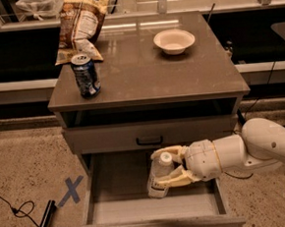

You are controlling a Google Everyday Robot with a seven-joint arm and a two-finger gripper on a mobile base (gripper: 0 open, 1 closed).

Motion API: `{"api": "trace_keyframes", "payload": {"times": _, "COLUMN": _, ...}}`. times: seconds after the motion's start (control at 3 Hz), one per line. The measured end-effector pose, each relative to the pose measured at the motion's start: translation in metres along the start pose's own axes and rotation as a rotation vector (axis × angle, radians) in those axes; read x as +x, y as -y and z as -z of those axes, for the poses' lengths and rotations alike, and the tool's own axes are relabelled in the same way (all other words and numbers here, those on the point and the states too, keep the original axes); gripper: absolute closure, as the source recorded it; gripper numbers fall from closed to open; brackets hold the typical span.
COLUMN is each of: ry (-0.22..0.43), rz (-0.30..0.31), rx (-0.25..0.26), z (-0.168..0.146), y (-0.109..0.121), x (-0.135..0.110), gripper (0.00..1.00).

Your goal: Pick blue plastic bottle from middle drawer and place on counter

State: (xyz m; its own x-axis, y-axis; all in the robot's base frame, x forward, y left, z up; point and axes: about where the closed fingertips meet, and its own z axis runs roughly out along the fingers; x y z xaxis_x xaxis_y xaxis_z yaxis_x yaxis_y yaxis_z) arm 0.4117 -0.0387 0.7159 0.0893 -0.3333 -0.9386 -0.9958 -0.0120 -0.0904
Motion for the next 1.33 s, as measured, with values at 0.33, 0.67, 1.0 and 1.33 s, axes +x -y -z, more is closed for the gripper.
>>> {"api": "trace_keyframes", "payload": {"times": 0.33, "ry": 0.002, "rz": 0.001, "rx": -0.006, "z": 0.000, "y": 0.001, "x": -0.002, "gripper": 1.00}}
{"api": "trace_keyframes", "payload": {"times": 0.67, "ry": 0.014, "rz": 0.010, "rx": -0.038, "z": 0.003, "y": 0.007, "x": -0.013, "gripper": 1.00}}
{"api": "trace_keyframes", "payload": {"times": 1.0, "ry": 0.088, "rz": 0.085, "rx": -0.069, "z": 0.024, "y": 0.025, "x": -0.067, "gripper": 1.00}}
{"api": "trace_keyframes", "payload": {"times": 1.33, "ry": 0.128, "rz": 0.149, "rx": -0.096, "z": 0.057, "y": 0.049, "x": -0.131, "gripper": 1.00}}
